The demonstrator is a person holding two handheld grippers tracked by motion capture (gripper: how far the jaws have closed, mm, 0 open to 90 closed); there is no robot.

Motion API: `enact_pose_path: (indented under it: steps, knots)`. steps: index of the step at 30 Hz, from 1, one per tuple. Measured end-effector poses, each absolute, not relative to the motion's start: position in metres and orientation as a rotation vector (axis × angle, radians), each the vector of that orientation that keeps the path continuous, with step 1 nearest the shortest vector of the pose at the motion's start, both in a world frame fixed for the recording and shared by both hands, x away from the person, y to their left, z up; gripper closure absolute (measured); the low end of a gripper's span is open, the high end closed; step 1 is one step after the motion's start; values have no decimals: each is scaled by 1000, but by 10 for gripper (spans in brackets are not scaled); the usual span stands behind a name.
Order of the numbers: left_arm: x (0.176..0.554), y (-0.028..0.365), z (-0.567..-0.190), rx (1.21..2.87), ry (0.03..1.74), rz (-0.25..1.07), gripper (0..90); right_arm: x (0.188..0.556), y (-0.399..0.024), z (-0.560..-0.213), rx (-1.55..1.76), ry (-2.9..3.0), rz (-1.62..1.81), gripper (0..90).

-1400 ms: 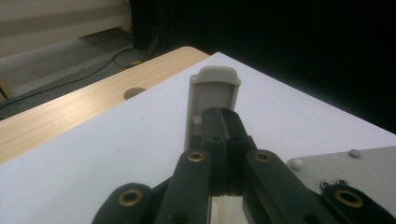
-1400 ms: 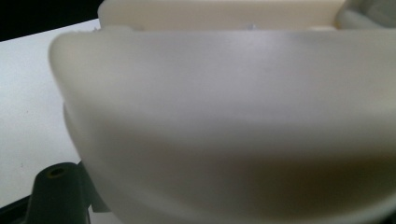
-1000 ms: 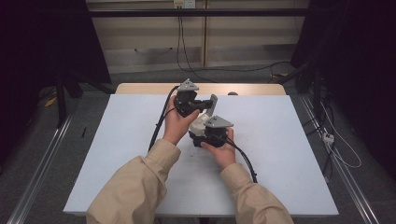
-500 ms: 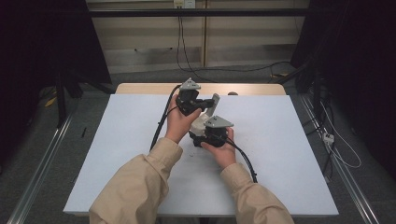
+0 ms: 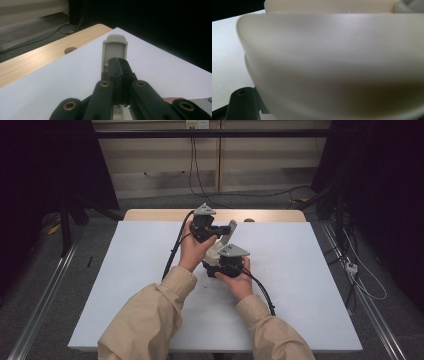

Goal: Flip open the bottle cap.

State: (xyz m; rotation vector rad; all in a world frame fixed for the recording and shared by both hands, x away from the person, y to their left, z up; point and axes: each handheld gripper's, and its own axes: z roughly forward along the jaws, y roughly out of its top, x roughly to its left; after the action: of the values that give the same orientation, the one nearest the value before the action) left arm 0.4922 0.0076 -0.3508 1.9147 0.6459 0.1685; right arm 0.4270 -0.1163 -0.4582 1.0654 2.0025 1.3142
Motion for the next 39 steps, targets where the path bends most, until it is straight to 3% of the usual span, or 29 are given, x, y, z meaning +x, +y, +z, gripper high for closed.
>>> enact_pose_path:
  steps: [39]
  knots:
    - [503,0,-359,1944,629,128,900,427,-116,-459,1058,2012,1306,184]
